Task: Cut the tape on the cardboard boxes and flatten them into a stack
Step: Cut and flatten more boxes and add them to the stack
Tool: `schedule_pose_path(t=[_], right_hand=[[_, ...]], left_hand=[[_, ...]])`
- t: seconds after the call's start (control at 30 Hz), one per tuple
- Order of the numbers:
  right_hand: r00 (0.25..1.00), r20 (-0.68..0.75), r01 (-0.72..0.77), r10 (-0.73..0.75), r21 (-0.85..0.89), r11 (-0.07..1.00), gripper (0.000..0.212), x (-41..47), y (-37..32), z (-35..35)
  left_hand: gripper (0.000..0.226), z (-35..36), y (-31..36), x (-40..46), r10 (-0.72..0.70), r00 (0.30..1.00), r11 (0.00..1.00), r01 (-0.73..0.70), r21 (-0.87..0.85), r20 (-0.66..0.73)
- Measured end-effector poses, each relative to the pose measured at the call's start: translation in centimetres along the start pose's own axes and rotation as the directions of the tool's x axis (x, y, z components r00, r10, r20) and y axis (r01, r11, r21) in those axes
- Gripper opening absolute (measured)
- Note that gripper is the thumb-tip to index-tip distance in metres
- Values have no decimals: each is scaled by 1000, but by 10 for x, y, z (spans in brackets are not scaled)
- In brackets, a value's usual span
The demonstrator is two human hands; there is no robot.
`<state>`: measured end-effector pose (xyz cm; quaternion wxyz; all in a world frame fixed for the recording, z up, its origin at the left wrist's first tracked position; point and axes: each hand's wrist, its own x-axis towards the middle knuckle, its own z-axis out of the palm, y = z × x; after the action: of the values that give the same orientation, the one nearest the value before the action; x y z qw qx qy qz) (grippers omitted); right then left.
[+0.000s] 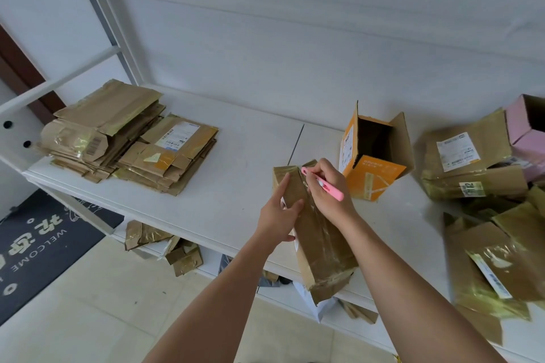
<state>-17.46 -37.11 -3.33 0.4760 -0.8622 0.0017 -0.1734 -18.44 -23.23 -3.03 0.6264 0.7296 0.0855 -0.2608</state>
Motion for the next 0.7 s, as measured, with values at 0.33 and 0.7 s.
schedule_pose_path(t=[0.33,0.7], right_hand=[[993,112,53,-40,-114,992,17,-18,-2,-7],[961,218,-166,170,-38,985,24,-88,-23,-51]], left_hand=[[63,2,3,-3,13,1000,1000,-13,28,-12],[64,5,6,-5,22,999,999,-20,37,-35]])
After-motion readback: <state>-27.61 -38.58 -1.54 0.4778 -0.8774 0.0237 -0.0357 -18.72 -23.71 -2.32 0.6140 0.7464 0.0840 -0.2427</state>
